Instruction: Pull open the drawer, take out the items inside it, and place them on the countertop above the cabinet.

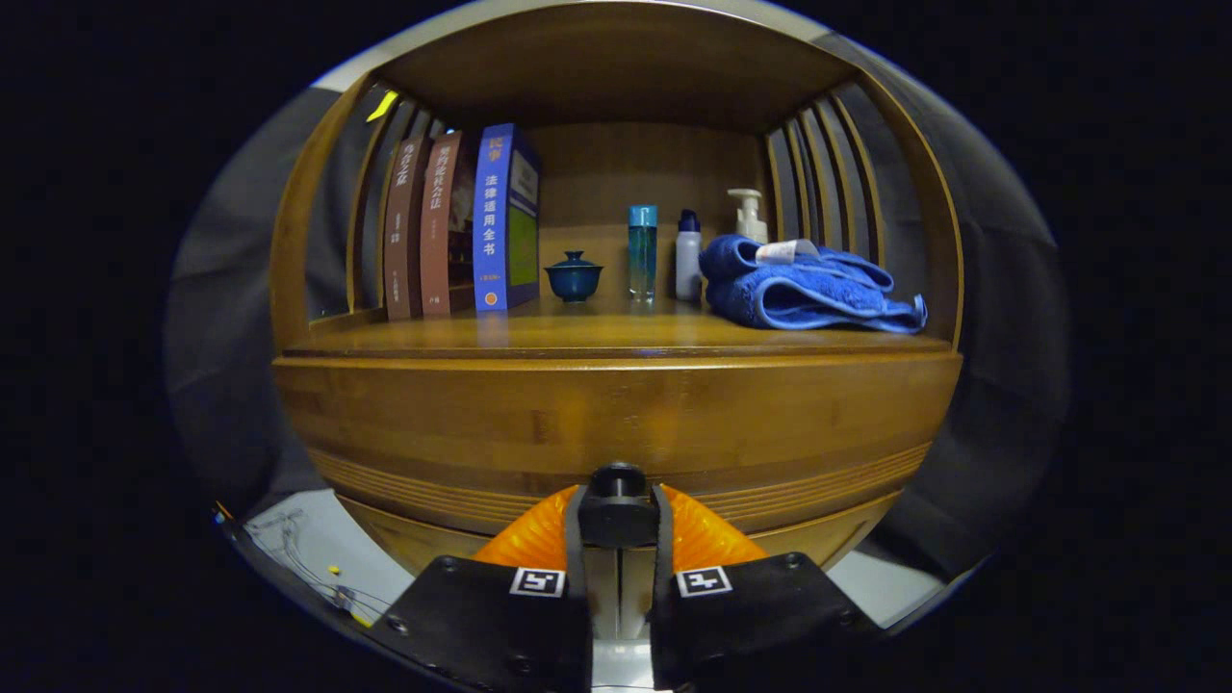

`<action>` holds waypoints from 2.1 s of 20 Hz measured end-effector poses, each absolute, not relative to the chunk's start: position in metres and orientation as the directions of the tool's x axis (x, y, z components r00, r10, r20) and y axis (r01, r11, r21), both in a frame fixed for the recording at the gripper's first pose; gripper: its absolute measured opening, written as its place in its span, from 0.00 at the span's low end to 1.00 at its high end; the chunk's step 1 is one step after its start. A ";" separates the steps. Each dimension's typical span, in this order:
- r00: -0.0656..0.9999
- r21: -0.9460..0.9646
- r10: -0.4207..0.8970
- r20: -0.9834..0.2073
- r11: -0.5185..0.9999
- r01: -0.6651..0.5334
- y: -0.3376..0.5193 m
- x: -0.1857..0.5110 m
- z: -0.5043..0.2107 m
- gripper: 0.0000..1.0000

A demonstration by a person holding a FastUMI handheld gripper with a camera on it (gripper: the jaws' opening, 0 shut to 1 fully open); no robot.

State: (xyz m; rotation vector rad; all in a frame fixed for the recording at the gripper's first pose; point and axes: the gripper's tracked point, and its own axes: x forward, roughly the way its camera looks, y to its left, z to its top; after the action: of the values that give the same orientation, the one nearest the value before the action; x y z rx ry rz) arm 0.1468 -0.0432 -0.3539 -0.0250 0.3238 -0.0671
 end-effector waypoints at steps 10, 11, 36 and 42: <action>0.950 0.019 -0.051 -0.308 0.998 0.060 -0.043 0.056 -0.344 0.27; 0.951 0.026 -0.050 -0.306 0.998 0.061 -0.043 0.046 -0.342 0.27; 0.988 0.107 0.047 -0.144 0.994 -0.031 -0.048 -0.004 -0.241 0.99; 0.940 0.118 0.167 -0.297 0.983 -0.138 -0.019 0.028 -0.172 0.98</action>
State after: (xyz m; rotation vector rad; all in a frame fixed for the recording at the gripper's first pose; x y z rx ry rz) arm 0.0281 -0.0193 -0.1724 0.0959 0.3116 0.1559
